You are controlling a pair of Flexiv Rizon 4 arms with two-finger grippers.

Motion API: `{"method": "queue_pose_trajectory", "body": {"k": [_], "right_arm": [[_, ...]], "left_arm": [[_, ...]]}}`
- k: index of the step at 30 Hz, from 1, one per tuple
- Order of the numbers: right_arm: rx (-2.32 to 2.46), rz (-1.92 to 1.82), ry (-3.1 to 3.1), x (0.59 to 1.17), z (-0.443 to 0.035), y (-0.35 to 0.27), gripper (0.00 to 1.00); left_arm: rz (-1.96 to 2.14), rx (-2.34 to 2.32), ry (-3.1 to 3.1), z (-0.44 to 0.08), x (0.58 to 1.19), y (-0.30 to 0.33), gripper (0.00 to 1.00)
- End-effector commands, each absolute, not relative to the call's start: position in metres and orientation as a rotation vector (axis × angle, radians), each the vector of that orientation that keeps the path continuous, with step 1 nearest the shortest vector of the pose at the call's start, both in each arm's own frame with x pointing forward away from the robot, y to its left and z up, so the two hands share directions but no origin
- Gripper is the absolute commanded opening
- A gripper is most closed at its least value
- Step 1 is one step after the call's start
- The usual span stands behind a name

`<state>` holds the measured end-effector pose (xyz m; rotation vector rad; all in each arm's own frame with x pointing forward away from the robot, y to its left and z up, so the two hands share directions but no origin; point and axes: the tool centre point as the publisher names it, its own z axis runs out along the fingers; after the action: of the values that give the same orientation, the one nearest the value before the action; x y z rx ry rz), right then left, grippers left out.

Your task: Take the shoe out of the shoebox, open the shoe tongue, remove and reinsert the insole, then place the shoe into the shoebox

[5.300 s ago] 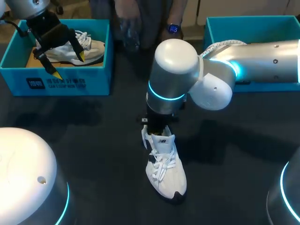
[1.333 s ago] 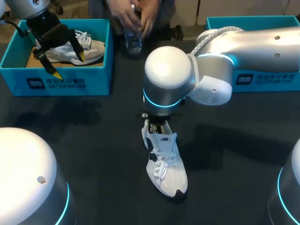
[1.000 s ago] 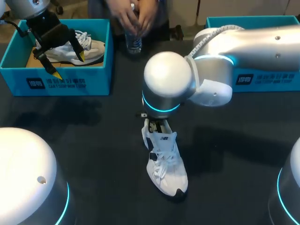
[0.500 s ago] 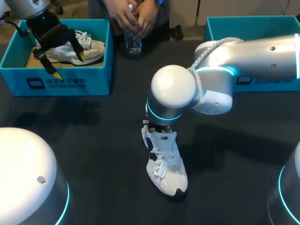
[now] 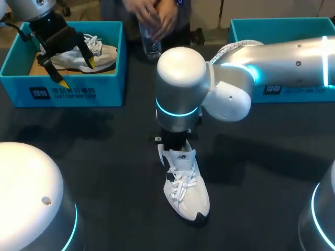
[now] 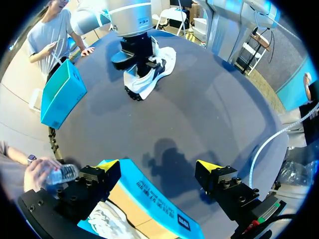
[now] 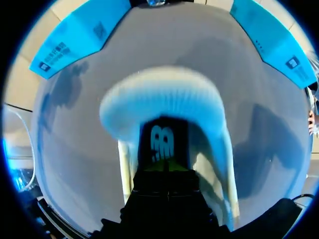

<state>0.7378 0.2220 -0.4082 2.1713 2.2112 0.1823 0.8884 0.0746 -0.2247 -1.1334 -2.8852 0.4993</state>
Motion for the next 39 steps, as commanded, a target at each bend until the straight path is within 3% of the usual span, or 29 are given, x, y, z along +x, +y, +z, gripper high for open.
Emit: {"method": "queue_pose_trajectory", "body": {"k": [1, 15, 31, 39], "right_arm": [[2.165, 0.196, 2.186, 0.713, -0.427, 0.224, 0.00], [1.977, 0.242, 2.255, 0.755, -0.367, 0.201, 0.00], [1.903, 0.164, 2.481, 0.761, -0.406, 0.210, 0.00], [1.948, 0.071, 2.490, 0.737, -0.419, 0.213, 0.00]], "left_arm": [[0.496, -1.135, -2.884, -0.225, 0.889, 0.075, 1.00], [0.496, -1.135, -2.884, -0.225, 0.889, 0.075, 1.00], [0.496, -1.135, -2.884, -0.225, 0.889, 0.075, 1.00], [0.496, -1.135, -2.884, -0.225, 0.889, 0.075, 1.00]]}}
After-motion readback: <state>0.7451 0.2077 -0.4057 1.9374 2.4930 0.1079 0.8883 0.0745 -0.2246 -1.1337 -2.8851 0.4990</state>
